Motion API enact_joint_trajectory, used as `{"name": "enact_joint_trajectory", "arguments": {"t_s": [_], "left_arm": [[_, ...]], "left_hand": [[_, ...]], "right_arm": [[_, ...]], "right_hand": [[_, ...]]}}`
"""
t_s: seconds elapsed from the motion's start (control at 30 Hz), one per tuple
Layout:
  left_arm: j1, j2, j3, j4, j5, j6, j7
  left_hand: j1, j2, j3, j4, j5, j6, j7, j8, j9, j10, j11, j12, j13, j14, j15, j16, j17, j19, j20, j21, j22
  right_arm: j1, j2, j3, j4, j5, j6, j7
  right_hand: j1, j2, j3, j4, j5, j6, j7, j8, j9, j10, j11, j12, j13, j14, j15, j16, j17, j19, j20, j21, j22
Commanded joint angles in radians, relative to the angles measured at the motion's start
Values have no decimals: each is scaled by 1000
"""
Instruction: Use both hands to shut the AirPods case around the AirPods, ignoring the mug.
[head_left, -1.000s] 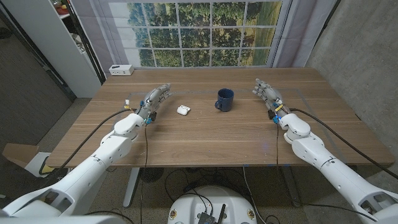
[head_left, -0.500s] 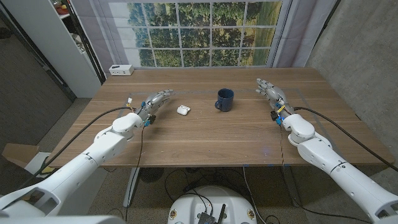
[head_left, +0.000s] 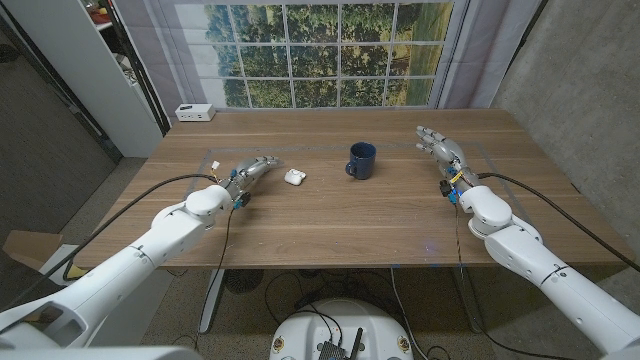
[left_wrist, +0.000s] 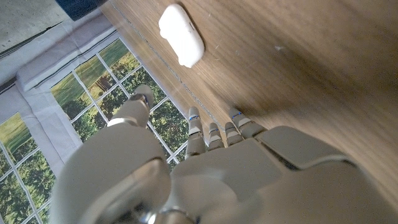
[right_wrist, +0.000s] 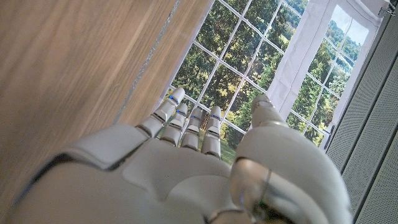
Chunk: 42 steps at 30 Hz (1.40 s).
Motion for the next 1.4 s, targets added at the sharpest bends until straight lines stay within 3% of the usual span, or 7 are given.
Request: {"name": "enact_joint_trajectory", "arguments": {"t_s": [0.03,0.77,0.83,0.93,1.07,1.17,1.4], "left_arm": [[-13,6,28,-28,47,101,50],[5,32,13,-29,59,49,26],[8,34,12,-28,60,41,24],[12,32,8,-23,60,22,25],[25,28,-1,-15,64,-21,33],[38,27,-11,-13,64,-52,40],[53,30,-26,1,67,-113,33]], "left_hand": [[10,-7,-8,6,9,28,4,11,4,-5,-10,7,2,-1,-3,5,3,-7,12,3,2],[14,-33,-46,19,23,19,-50,0,11,9,-27,19,-1,15,-19,9,3,11,17,12,3],[17,-33,-48,19,25,19,-57,-1,11,9,-24,19,-1,14,-19,9,3,11,18,12,3],[19,-34,-51,19,27,18,-62,-2,11,10,-31,20,-2,14,-19,8,3,11,18,12,3],[21,-34,-55,21,29,18,-70,-3,12,17,-39,24,-2,18,-25,9,3,15,18,13,3],[22,-35,-62,24,30,24,-77,-3,12,33,-48,30,-3,27,-36,12,3,19,16,15,3],[18,-41,-81,31,32,35,-109,-5,10,53,-65,38,-5,47,-52,16,3,35,9,19,4]], "right_arm": [[-19,-7,12,-7,-8,16,-4],[-46,-140,-22,-203,-225,-159,-59],[-44,-158,-32,-237,-266,-188,-65],[-39,-169,-47,-281,-318,-230,-78],[-52,-156,-57,-335,-366,-295,-125],[-60,-154,-71,-378,-409,-351,-150],[-41,-168,-129,-443,-515,-442,-136]], "right_hand": [[12,-4,0,-4,6,6,4,2,4,-3,-1,5,4,-7,-65,4,3,7,6,-6,2],[51,-15,-1,-32,11,33,-29,5,2,-19,-11,1,5,-27,-69,-4,-2,6,32,-53,2],[81,-19,0,-37,13,41,-127,6,5,-22,-13,3,5,-32,-67,-4,-2,9,33,-82,3],[97,-30,-5,-36,12,47,-58,6,6,-34,-21,1,5,-44,-70,-6,-2,12,40,-106,3],[128,-34,-10,-32,8,67,-126,10,10,-38,-35,6,9,-43,-77,0,1,25,44,-147,4],[115,-47,-29,-20,2,82,-80,13,12,-5,-34,21,15,-10,-73,19,11,57,70,-161,6],[131,-53,-36,-26,4,108,-130,22,20,24,-39,34,24,8,-79,31,18,81,71,-181,7]]}}
